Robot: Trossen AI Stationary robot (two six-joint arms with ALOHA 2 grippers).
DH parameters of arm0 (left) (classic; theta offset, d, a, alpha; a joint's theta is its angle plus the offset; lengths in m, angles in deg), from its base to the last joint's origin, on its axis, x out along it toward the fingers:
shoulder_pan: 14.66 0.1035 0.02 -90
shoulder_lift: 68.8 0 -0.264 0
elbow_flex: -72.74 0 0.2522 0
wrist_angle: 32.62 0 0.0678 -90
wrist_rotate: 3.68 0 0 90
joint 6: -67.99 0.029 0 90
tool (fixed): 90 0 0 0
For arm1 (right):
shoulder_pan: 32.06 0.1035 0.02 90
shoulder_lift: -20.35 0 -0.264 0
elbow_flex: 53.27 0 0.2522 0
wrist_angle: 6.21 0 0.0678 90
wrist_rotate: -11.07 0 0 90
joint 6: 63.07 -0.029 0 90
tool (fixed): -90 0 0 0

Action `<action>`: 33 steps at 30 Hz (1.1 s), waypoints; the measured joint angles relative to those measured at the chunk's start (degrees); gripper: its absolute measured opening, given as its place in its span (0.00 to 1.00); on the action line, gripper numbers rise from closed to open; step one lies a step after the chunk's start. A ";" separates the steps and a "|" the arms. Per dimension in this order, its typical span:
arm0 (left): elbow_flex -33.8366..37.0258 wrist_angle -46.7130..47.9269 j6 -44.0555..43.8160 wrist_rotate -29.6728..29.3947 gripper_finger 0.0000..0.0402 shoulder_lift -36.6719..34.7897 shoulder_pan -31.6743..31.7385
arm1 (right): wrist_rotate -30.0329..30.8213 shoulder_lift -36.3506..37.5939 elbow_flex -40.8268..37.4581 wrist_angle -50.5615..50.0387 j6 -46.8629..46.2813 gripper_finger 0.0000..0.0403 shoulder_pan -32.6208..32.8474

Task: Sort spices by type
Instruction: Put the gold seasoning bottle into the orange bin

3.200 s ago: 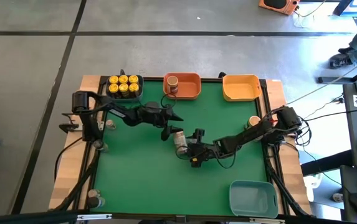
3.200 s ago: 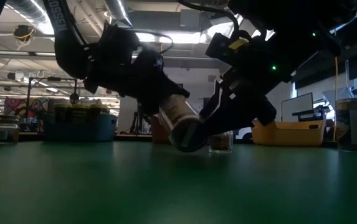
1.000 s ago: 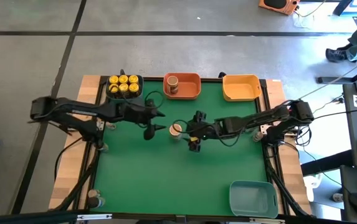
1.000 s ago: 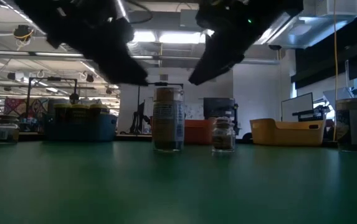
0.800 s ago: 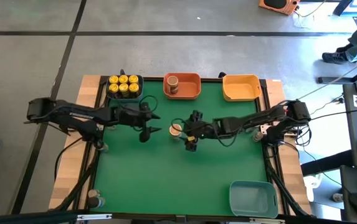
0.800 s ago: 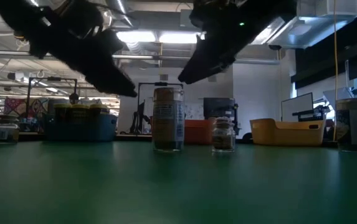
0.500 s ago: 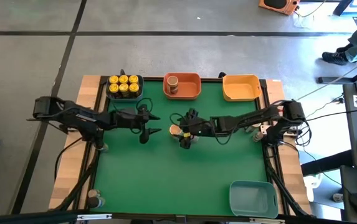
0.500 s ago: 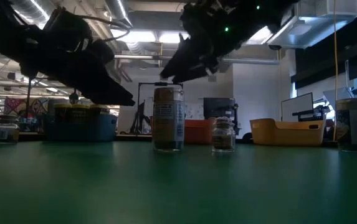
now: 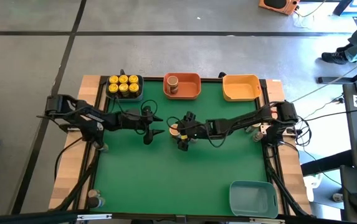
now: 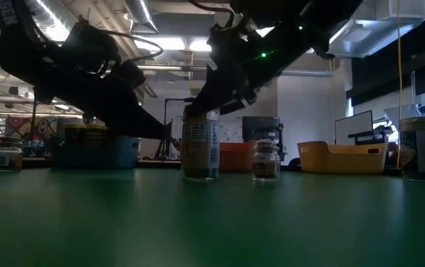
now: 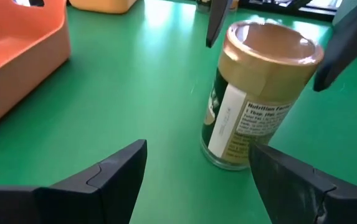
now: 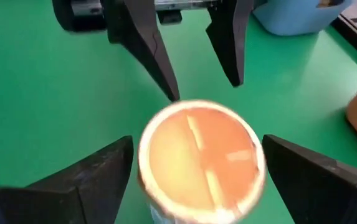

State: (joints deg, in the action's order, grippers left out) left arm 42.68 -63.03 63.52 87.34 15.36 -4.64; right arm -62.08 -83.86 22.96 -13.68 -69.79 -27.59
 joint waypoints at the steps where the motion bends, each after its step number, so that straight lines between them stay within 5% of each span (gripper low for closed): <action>1: 0.00 0.05 0.03 0.00 0.69 0.00 0.02 | -0.01 -0.26 0.10 0.33 -0.31 0.87 0.00; 20: -0.19 -3.54 -1.84 0.06 0.69 -1.47 -1.33 | 0.02 -2.62 0.03 2.24 -1.48 0.86 0.00; 26: -0.15 -2.53 -0.72 0.02 0.69 -1.62 -1.03 | 0.84 -2.81 0.12 5.03 3.58 0.69 -0.02; 33: -0.15 -1.07 -2.83 -1.07 0.69 -1.62 0.99 | 7.68 -0.11 2.12 3.17 14.66 0.69 -0.68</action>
State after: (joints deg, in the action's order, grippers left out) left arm 42.53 -64.10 60.70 86.27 13.74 -3.65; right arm -54.40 -83.98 25.08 -10.51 -55.12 -28.27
